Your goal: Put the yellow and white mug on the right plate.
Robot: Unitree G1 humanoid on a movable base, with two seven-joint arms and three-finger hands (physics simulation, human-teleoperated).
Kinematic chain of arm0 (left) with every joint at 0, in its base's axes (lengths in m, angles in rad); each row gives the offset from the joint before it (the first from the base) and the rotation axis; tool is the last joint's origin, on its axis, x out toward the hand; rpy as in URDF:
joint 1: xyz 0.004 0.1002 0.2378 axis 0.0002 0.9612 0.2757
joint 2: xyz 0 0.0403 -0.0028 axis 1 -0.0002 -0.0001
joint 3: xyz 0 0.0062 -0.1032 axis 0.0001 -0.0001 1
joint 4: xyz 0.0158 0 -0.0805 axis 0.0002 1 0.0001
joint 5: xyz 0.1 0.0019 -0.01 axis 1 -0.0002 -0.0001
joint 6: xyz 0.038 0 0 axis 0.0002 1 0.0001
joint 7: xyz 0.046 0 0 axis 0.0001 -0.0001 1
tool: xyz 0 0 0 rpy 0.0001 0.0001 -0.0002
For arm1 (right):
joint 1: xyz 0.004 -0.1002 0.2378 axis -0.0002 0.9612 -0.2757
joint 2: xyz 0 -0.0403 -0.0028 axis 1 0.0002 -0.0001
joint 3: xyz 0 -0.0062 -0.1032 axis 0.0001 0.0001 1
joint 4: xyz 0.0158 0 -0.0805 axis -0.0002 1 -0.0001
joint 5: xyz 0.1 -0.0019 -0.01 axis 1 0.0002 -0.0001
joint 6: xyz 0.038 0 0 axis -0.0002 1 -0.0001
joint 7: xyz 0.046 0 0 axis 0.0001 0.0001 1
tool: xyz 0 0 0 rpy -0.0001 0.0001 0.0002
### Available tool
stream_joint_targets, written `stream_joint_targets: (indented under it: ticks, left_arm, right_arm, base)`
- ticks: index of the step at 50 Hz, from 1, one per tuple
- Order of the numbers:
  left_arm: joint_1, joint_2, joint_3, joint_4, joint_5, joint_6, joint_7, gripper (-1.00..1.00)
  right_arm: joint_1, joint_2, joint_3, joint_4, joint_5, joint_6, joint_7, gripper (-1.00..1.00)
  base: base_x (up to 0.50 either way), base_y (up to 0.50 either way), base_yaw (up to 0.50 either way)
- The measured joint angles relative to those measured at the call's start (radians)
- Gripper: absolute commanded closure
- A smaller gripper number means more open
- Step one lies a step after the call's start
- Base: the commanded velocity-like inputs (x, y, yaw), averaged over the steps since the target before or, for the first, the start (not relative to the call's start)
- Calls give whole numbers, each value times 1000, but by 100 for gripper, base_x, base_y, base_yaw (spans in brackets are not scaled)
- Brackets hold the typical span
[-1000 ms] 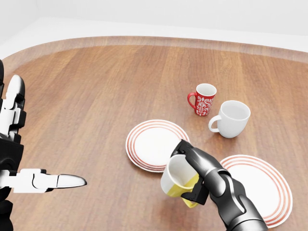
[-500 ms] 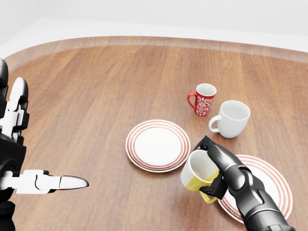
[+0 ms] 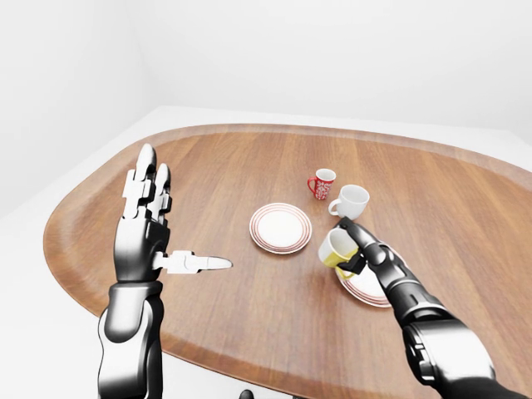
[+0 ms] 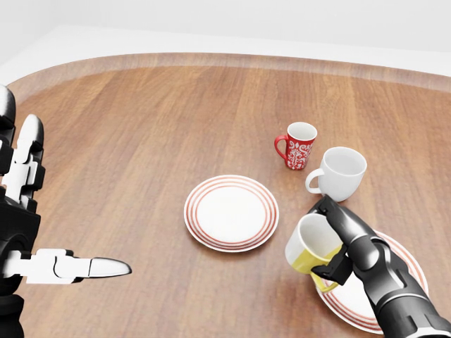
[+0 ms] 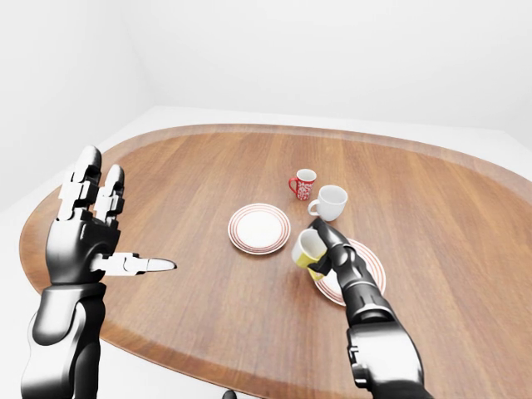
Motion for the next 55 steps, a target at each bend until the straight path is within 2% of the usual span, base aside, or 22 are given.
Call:
stream_joint_targets:
  ticks: [55]
  left_arm:
    - [11,-5,-9,-5,11,0,-3,-100]
  right_arm:
    - [-3,-111,-32,103,41,0,-46,100]
  base:
    - [0,0,0]
